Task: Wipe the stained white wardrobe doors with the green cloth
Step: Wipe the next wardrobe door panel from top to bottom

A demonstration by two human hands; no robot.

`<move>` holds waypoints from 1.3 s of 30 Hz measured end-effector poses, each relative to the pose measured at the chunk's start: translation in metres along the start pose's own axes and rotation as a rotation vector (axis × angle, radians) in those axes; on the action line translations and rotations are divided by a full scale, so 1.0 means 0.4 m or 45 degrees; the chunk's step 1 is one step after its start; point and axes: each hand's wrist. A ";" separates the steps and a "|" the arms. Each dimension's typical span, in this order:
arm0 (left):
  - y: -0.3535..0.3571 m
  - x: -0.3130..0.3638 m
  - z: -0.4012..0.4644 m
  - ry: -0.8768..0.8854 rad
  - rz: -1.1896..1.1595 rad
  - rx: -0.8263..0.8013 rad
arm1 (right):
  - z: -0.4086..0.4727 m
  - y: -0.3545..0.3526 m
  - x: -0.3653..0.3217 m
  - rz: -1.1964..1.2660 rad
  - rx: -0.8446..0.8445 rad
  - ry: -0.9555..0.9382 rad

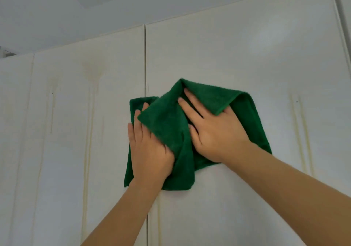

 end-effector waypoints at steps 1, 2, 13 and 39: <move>0.006 0.009 0.005 -0.047 0.020 0.018 | 0.035 -0.005 0.042 -0.019 0.003 0.035; 0.004 0.018 0.020 -0.105 0.024 0.043 | 0.065 -0.011 0.070 -0.044 0.004 0.086; 0.023 0.086 0.133 -0.059 -0.018 0.106 | -0.061 -0.006 0.116 -0.025 -0.036 0.074; 0.159 0.400 0.090 -0.241 0.001 0.202 | -0.344 -0.024 0.262 -0.033 -0.118 0.469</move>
Point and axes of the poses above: each hand's wrist, its own z-axis towards the middle knuckle, its own y-axis out of the palm, x = y × z, and after that the axes turned 14 degrees about -z, right-handed
